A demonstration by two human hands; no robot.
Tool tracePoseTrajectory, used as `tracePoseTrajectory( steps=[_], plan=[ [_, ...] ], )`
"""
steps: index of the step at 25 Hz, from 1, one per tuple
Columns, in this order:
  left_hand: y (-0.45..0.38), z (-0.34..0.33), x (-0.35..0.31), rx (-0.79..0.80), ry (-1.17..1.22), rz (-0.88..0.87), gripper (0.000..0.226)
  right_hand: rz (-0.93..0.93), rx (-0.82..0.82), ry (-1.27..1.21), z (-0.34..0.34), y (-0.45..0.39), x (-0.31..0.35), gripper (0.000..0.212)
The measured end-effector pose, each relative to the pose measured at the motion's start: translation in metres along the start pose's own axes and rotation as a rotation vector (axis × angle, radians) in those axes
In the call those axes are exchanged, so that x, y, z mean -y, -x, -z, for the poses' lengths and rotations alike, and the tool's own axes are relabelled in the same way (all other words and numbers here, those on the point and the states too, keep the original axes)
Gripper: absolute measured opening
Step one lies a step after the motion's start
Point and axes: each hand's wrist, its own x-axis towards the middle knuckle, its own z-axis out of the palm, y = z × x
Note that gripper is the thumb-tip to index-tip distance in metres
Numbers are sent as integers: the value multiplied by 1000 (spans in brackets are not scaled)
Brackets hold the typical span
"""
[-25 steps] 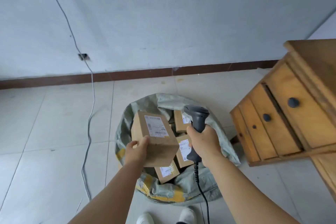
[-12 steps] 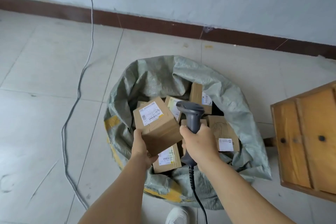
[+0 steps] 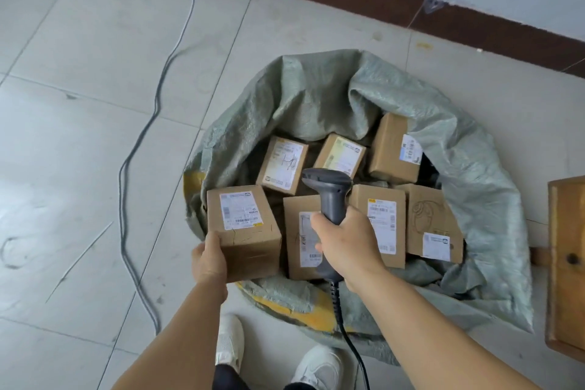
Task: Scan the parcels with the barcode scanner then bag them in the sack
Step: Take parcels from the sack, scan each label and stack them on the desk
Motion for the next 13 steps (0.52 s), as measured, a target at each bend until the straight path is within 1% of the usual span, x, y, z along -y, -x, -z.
tracePoseTrajectory(
  steps=[2,4,6,9,10,11,13],
  plan=[
    [-2,-1,2,-49,-176,-99,58,11,2,15,-7,-2,0,17],
    [4,-15,0,-57,-241,-159,55,13,8,21,-13,-3,-1,15],
    [5,-30,-3,-1,-324,-210,45,19,6,24,-14,-3,-3,14],
    [-1,-41,-8,165,-535,-187,50,1,-30,38,-8,-1,-7,14],
    [3,-40,-13,197,-614,-188,52,-16,-43,33,-6,2,-7,13],
    [11,-41,-19,196,-659,-203,54,-29,-54,24,-3,6,-5,14],
    [38,-43,-30,167,-657,-255,56,-38,-71,0,5,19,3,16]
  ],
)
